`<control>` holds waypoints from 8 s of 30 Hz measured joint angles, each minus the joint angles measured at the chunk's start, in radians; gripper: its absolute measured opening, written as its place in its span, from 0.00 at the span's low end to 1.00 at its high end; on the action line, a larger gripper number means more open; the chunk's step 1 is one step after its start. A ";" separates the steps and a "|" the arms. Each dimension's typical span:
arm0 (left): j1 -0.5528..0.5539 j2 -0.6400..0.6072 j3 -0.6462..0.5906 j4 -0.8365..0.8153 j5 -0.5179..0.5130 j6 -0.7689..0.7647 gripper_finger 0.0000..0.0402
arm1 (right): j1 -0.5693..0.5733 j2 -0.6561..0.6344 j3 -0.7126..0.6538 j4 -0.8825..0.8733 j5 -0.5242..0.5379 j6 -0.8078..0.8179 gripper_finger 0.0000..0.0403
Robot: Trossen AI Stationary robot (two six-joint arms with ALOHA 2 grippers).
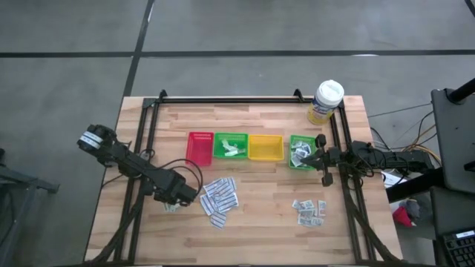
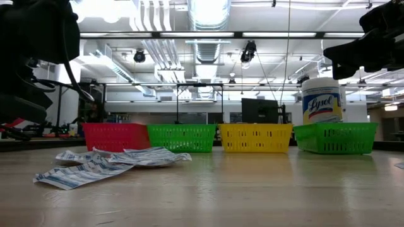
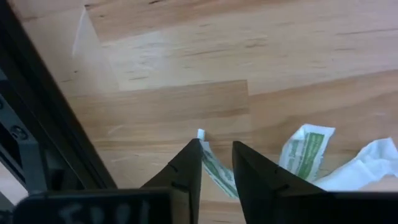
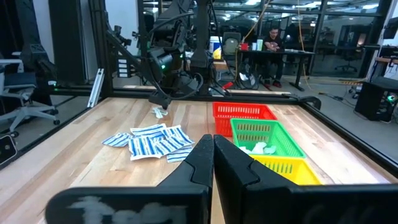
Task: Pick & Place First Aid Supplies
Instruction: Put the green bandage into the left green bin
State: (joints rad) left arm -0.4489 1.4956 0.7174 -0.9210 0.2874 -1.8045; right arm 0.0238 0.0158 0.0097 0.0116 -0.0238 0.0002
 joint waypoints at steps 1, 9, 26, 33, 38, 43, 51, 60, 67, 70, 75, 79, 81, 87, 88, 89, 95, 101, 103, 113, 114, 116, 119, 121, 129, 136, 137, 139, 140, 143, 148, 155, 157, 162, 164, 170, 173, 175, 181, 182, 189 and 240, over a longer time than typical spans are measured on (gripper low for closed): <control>0.000 0.000 0.000 0.002 0.000 0.002 0.19 | 0.000 0.000 0.000 0.000 0.000 0.000 0.02; 0.000 0.000 0.000 0.003 0.000 0.017 0.13 | 0.000 0.000 0.000 0.000 0.000 0.000 0.02; 0.000 -0.011 0.005 -0.038 -0.005 0.114 0.00 | 0.000 0.000 0.000 0.000 0.000 0.000 0.02; 0.000 -0.053 0.104 -0.182 -0.041 0.234 0.00 | 0.000 0.000 0.000 0.000 0.000 0.000 0.02; 0.000 -0.064 0.207 -0.148 -0.193 0.478 0.00 | 0.000 0.000 0.000 0.000 0.000 0.000 0.02; 0.000 -0.064 0.273 0.022 -0.316 0.872 0.00 | 0.000 0.000 0.000 0.000 0.000 0.000 0.02; 0.000 -0.064 0.298 0.315 -0.738 1.428 0.00 | 0.000 0.000 0.000 0.000 0.000 0.000 0.02; 0.060 -0.064 0.328 0.390 -1.241 1.713 0.00 | 0.000 0.000 0.000 0.000 0.000 0.000 0.02; 0.201 -0.064 0.389 0.398 -1.192 1.910 0.00 | 0.000 0.000 0.000 0.000 0.000 0.000 0.02; 0.271 -0.063 0.422 0.398 -1.118 1.953 0.00 | 0.000 0.000 0.000 0.000 0.000 0.000 0.02; 0.381 -0.061 0.466 0.398 -0.967 1.991 0.00 | 0.000 0.000 0.000 0.000 0.000 0.000 0.02; 0.448 -0.034 0.498 0.396 -0.875 1.995 0.00 | 0.000 0.000 0.000 0.000 0.000 0.000 0.02; 0.473 -0.009 0.514 0.397 -0.838 2.001 0.00 | 0.000 0.000 0.000 0.000 0.000 0.000 0.02; 0.518 0.104 0.586 0.331 -0.783 2.020 0.00 | 0.000 0.001 0.000 0.000 0.000 0.000 0.02; 0.524 0.126 0.599 0.318 -0.769 2.021 0.00 | 0.000 0.001 0.000 0.000 0.000 0.000 0.02; 0.531 0.151 0.615 0.307 -0.757 2.021 0.00 | 0.000 0.001 0.000 0.000 0.000 0.000 0.02; 0.556 0.300 0.718 0.214 -0.716 2.039 0.00 | 0.000 0.001 0.000 0.000 0.000 0.000 0.02; 0.577 0.424 0.813 0.156 -0.643 2.068 0.00 | 0.000 0.006 0.000 -0.001 0.000 0.000 0.02; 0.583 0.449 0.830 0.146 -0.640 2.077 0.00 | 0.000 0.006 0.000 0.000 0.000 0.000 0.02; 0.605 0.473 0.814 0.100 -0.549 2.083 0.00 | 0.000 0.007 0.000 0.000 0.000 0.000 0.02; 0.605 0.473 0.814 0.102 -0.548 2.083 0.00 | 0.000 0.008 0.000 0.000 0.000 0.000 0.02; 0.605 0.473 0.814 0.107 -0.548 2.083 0.00 | 0.000 0.008 0.000 0.000 0.000 0.000 0.02; 0.605 0.473 0.814 0.106 -0.547 2.083 0.00 | 0.000 0.008 0.000 0.000 0.000 0.000 0.02; 0.605 0.473 0.814 0.106 -0.547 2.083 0.00 | 0.000 0.008 0.000 0.000 0.000 0.000 0.02; 0.605 0.473 0.761 0.139 -0.547 2.077 0.00 | 0.000 0.008 0.000 0.000 0.000 0.000 0.02; 0.605 0.473 0.737 0.148 -0.553 2.057 0.06 | 0.000 0.007 0.000 0.000 0.000 0.000 0.02; 0.605 0.473 0.737 0.152 -0.553 2.057 0.08 | 0.000 0.007 0.000 0.000 0.000 0.000 0.02; 0.605 0.473 0.737 0.163 -0.553 2.056 0.13 | 0.000 0.007 0.000 0.000 0.000 0.000 0.02; 0.605 0.472 0.737 0.164 -0.554 2.056 0.15 | 0.000 0.007 0.000 0.000 0.000 0.000 0.02; 0.605 0.472 0.740 0.161 -0.554 2.060 0.23 | 0.000 0.006 0.000 0.000 0.000 0.000 0.02; 0.605 0.456 0.770 0.129 -0.585 2.066 0.32 | 0.000 0.006 0.000 0.000 0.000 0.000 0.02; 0.604 0.401 0.854 0.010 -0.615 2.057 0.35 | 0.000 0.006 0.000 0.000 0.000 0.000 0.02; 0.599 0.377 0.884 -0.053 -0.615 2.014 0.35 | 0.000 0.007 0.000 0.000 0.000 0.000 0.02; 0.572 0.318 0.951 -0.284 -0.609 1.812 0.35 | 0.000 0.007 0.000 0.000 0.000 0.000 0.02; 0.562 0.292 0.970 -0.380 -0.580 1.697 0.36 | 0.000 0.007 0.000 0.000 0.000 0.000 0.02; 0.526 0.206 0.960 -0.555 -0.370 1.338 0.35 | 0.000 0.008 0.000 0.000 0.000 0.000 0.02; 0.487 0.165 0.933 -0.573 -0.304 1.206 0.35 | 0.000 0.008 0.000 0.000 0.000 0.000 0.02; 0.451 0.141 0.906 -0.576 -0.293 1.146 0.35 | 0.000 0.008 0.000 0.000 0.000 0.000 0.02; 0.332 0.102 0.821 -0.576 -0.291 0.948 0.35 | 0.000 0.008 0.000 0.000 0.000 0.000 0.02; 0.314 0.101 0.807 -0.575 -0.290 0.933 0.35 | 0.000 0.008 0.000 0.000 0.000 0.000 0.02; 0.193 0.101 0.685 -0.515 -0.246 0.881 0.35 | 0.000 0.007 0.000 0.000 0.000 0.000 0.02; -0.024 0.103 0.235 0.005 -0.120 0.686 0.35 | 0.000 0.007 0.000 0.000 0.000 0.000 0.02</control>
State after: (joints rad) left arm -0.4725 1.5982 0.9520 -0.9162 0.1673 -1.1187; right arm 0.0238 0.0231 0.0097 0.0116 -0.0238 0.0002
